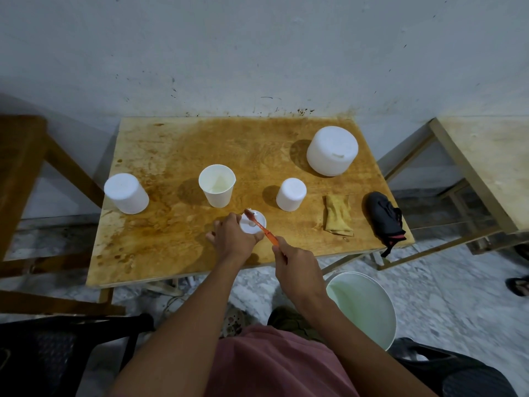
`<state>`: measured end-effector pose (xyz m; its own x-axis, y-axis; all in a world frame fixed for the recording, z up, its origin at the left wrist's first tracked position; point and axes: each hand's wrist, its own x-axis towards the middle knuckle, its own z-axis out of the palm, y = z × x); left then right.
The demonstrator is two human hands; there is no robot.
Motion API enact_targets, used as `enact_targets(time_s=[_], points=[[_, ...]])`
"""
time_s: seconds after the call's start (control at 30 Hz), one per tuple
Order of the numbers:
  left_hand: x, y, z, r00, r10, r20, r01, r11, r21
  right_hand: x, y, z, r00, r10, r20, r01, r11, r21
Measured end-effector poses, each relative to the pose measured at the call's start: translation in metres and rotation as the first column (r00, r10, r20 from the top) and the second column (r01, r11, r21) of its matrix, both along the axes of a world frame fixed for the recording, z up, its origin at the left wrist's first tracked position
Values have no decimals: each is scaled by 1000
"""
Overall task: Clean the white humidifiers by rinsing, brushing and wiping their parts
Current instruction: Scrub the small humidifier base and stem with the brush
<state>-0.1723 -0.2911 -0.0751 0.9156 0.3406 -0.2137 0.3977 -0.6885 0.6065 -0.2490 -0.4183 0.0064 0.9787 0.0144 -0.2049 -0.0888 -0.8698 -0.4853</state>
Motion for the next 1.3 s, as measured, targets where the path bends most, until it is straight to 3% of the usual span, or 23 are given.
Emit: enact_targets(time_s=[0.47,0.6,0.77,1.1,1.3], points=[[-2,1,2,1000,1,12,-1,999,-33,5,-3,-1,998,-20,66,14,996,83],[-1,2,1,1000,-9,11,10,999,-41,4,-2,-2,996,-93,3,88,952,294],[0,3,1,1000,-22,-5,22,999,-44,10,2,-3,946,-257,-198,324,794,515],[1,5,2,998,-59,-29,57,997,-51,15,-12,-11,908,-279,-313,409,753,515],[1,7,4,995,-88,-43,86,995,-43,10,-10,-19,928,-274,-252,372,725,580]])
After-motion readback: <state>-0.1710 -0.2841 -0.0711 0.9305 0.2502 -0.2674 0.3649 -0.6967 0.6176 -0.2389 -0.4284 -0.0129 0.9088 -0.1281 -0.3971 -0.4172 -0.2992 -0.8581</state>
